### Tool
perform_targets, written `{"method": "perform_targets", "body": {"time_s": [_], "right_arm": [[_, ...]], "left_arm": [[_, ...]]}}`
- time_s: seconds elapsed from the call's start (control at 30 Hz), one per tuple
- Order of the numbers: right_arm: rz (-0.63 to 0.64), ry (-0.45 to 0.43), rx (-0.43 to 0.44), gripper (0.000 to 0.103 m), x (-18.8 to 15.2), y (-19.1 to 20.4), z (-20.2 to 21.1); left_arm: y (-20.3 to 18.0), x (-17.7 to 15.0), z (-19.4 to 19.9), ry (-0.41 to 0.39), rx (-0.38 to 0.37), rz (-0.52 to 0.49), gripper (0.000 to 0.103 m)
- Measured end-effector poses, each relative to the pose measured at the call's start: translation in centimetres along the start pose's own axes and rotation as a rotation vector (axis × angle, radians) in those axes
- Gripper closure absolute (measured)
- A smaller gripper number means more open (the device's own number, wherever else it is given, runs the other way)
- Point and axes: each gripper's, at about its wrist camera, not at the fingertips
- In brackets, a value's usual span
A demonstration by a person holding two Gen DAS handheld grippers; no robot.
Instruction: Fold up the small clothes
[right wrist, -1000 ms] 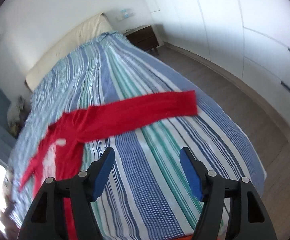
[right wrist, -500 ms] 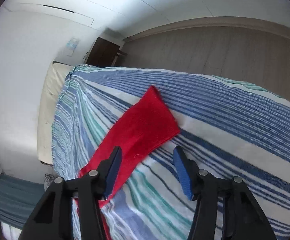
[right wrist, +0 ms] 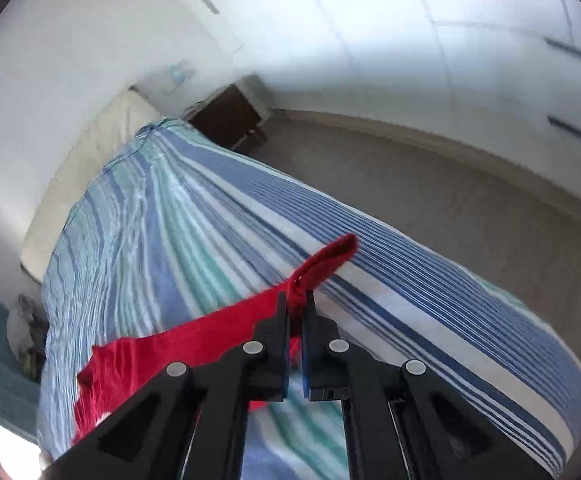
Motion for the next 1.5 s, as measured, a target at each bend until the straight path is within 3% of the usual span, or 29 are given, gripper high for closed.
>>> {"method": "perform_targets", "body": {"time_s": [0.07,0.2,0.3,0.43,0.47,0.53,0.57,0.73,0.83,0.93,1.0,1.07,1.1,1.17,1.27,1.4,1.5], "right_arm": [[0.157,-0.032,0.05,0.099,0.1,5.9,2.0],[0.4,-0.007,0.244,0.099,-1.6,18.0,3.4],[0.559,0.072,0.378,0.099,-4.8,27.5,1.8],[0.712,0.176,0.438,0.099,-10.4,35.4,-2.3],[0.744,0.255,0.468,0.097,-12.1,37.2,-4.3],[0.755,0.42,0.509,0.073,-14.6,38.3,-7.6],[0.746,0.489,0.521,0.055,-15.6,38.7,-9.3],[0.654,0.504,0.549,0.053,-14.1,35.5,-10.9],[0.589,0.521,0.483,0.053,-11.9,32.0,-11.7],[0.456,0.601,0.415,0.051,-10.5,27.2,-13.7],[0.346,0.67,0.296,0.051,-10.9,23.3,-16.6],[0.301,0.641,0.173,0.056,-11.3,19.7,-18.0],[0.297,0.598,0.188,0.061,-11.4,18.9,-17.6],[0.311,0.49,0.235,0.059,-11.3,18.3,-15.2],[0.429,0.462,0.304,0.053,-12.5,19.2,-10.8],[0.666,0.543,0.291,0.048,-18.2,19.7,-6.5],[0.7,0.623,0.223,0.048,-22.5,16.6,-6.8]], "left_arm": [[0.0,0.1,-0.2,0.007,-0.012,0.004,0.001],[0.2,0.3,-0.4,0.012,-0.029,0.018,0.001],[0.7,0.2,-0.1,0.006,-0.044,0.034,0.001],[1.6,0.2,-0.2,0.013,-0.049,0.063,0.001],[1.7,0.2,-0.2,0.014,-0.052,0.072,0.001],[2.1,0.3,-0.3,0.018,-0.069,0.091,0.001],[2.2,0.4,-0.3,0.021,-0.078,0.096,0.001],[1.9,0.6,-0.4,0.023,-0.096,0.085,0.001],[1.3,0.7,-0.6,0.026,-0.1,0.065,0.001],[0.3,0.6,-0.9,0.032,-0.087,0.036,0.001],[-0.3,0.4,-0.8,0.027,-0.065,0.008,0.001],[-0.8,0.2,-0.8,0.02,-0.038,-0.019,0.001],[-1.0,0.1,-0.8,0.019,-0.025,-0.028,0.001],[-1.1,-0.1,-0.9,0.022,-0.01,-0.039,0.001],[-1.1,-0.1,-1.1,0.027,-0.013,-0.041,0.001],[-1.1,0.2,-1.5,0.038,-0.02,-0.032,0.001],[-1.1,0.0,-1.5,0.04,-0.02,-0.034,0.001]]}}
Point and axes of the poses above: each gripper's, at about its wrist camera, not at the fingertips, and z roughly against the way its jaws point, y to its left, x to its top, and after that the axes turned 12 degrees about y, right-handed
